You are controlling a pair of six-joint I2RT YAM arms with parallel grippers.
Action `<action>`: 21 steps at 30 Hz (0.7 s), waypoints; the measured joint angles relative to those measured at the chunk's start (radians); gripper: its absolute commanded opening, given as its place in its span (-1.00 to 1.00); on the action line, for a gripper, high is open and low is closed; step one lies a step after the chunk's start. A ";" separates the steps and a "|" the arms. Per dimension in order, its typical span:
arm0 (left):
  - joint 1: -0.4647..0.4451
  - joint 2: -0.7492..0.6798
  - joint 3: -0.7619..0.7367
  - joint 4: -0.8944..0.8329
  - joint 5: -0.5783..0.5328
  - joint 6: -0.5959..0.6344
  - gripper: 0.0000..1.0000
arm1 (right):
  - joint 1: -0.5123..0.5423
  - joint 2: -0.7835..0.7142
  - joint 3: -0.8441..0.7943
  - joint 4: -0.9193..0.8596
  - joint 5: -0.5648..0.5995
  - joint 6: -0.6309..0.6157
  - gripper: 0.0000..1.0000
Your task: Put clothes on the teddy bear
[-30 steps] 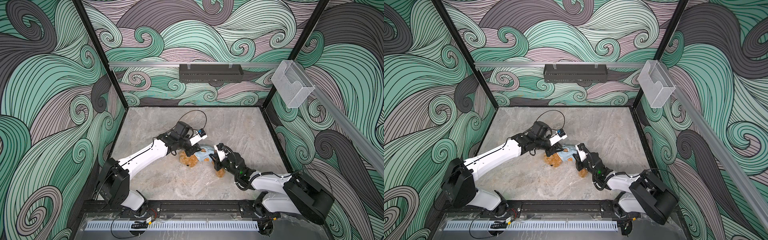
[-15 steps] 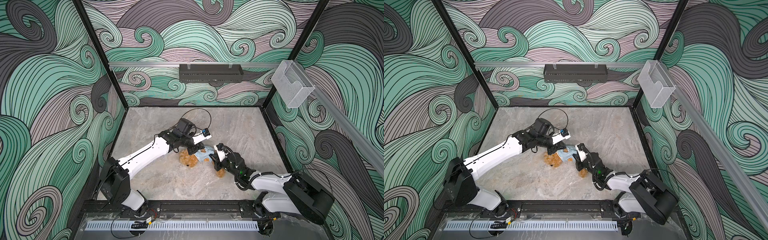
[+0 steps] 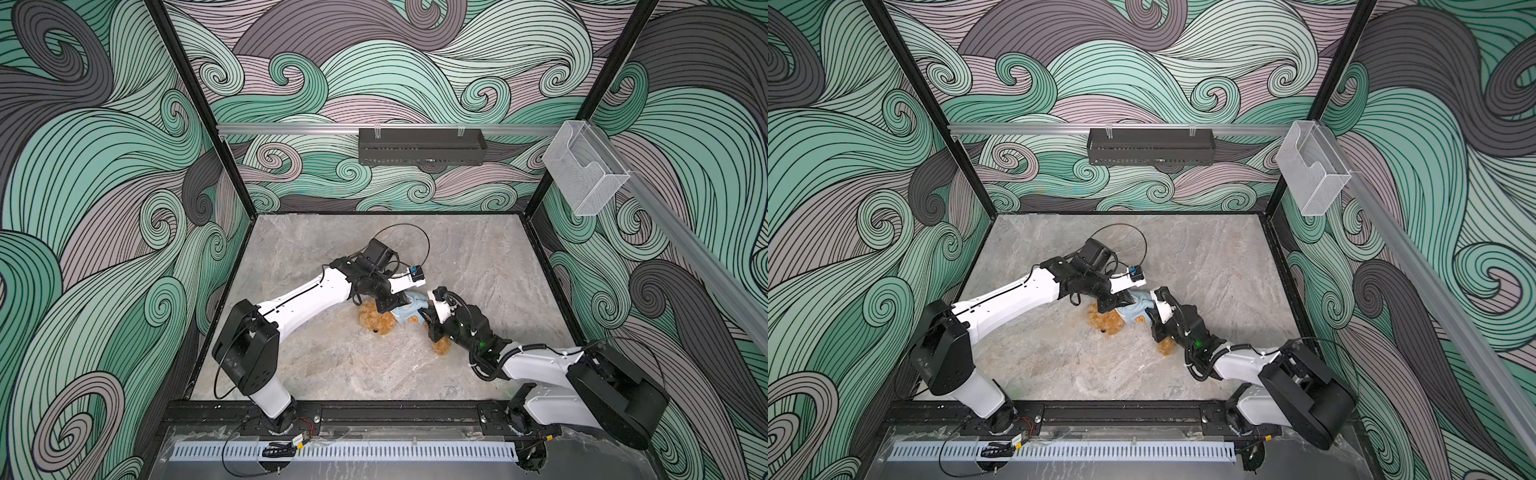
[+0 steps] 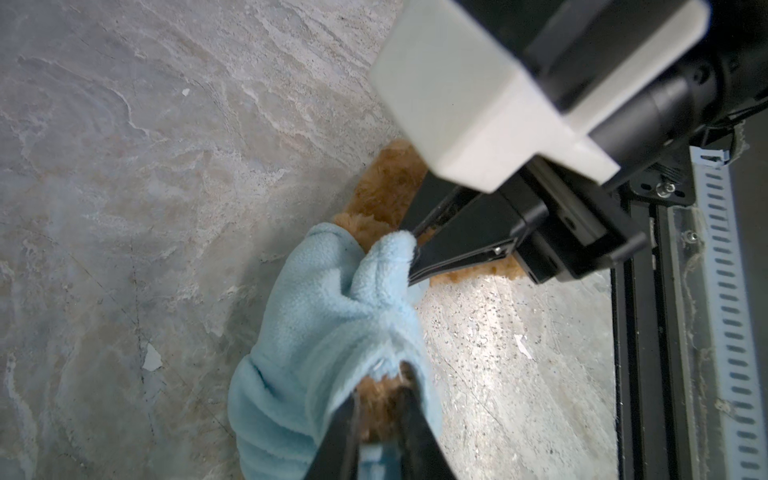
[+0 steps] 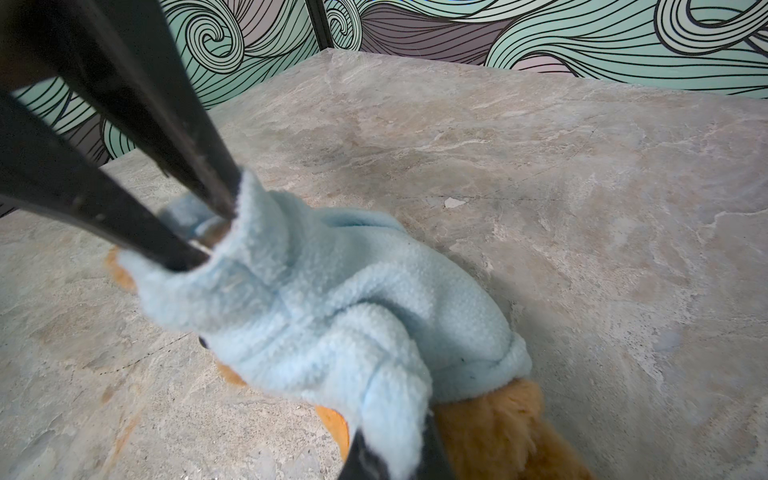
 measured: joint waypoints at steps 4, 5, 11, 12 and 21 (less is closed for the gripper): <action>-0.007 0.010 0.005 -0.007 -0.007 0.014 -0.32 | 0.000 0.000 0.000 0.000 0.000 0.000 -1.00; -0.009 0.013 0.006 -0.007 -0.010 0.015 -0.31 | 0.000 0.000 0.000 0.000 0.000 0.000 -1.00; -0.024 0.059 0.022 0.005 -0.055 0.016 -0.28 | 0.000 0.000 0.000 -0.001 -0.004 0.000 -1.00; -0.028 0.070 0.024 0.012 -0.065 0.013 -0.29 | 0.000 0.000 0.000 0.000 -0.005 0.002 -1.00; -0.043 0.210 0.099 0.025 -0.065 -0.019 -0.16 | -0.008 0.037 -0.002 0.018 -0.007 0.038 -1.00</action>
